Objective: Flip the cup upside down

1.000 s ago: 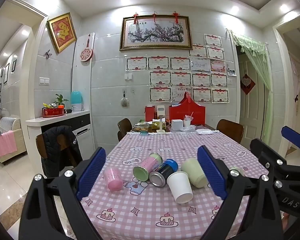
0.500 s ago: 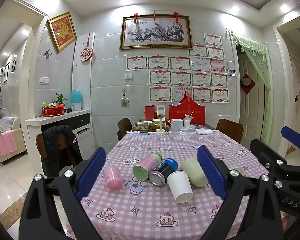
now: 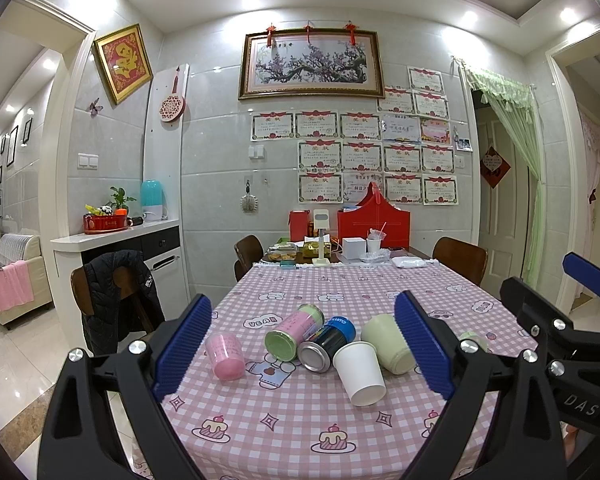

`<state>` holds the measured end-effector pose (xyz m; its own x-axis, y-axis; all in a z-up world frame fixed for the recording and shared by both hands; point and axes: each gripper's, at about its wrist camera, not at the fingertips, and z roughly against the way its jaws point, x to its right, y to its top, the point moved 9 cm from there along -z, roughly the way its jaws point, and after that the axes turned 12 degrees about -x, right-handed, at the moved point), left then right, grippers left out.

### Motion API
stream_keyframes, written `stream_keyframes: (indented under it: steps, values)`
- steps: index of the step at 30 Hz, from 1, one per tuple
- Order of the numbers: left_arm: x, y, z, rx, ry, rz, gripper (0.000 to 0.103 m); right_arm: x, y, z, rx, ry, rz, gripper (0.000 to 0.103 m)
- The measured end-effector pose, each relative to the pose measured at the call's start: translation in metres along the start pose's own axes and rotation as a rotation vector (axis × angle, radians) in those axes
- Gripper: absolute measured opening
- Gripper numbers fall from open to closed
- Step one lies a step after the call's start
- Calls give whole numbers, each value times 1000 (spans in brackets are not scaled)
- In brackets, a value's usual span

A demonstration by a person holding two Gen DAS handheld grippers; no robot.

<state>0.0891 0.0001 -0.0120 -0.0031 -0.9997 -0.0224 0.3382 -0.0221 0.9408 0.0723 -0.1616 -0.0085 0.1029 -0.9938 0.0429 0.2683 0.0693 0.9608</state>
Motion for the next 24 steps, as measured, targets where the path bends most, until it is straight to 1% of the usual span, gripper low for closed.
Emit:
stream_keyframes:
  steps: [8, 12, 16, 22, 23, 24]
  values:
    - [1, -1, -1, -3, -1, -3, 91, 0, 0, 0, -2, 0, 0, 95]
    - [0, -2, -4, -7, 0, -2, 91, 7, -11, -4, -4, -1, 1, 95]
    - [0, -2, -4, -8, 1, -2, 91, 7, -12, -5, -6, 1, 1, 95]
    - [1, -3, -8, -12, 2, -3, 91, 5, -17, -14, -9, -1, 2, 95]
    - [-1, -6, -14, -15, 3, -1, 91, 6, -19, -15, -10, -1, 2, 95]
    - [-1, -6, -15, -16, 3, -2, 91, 3, -16, -22, -12, -2, 4, 95]
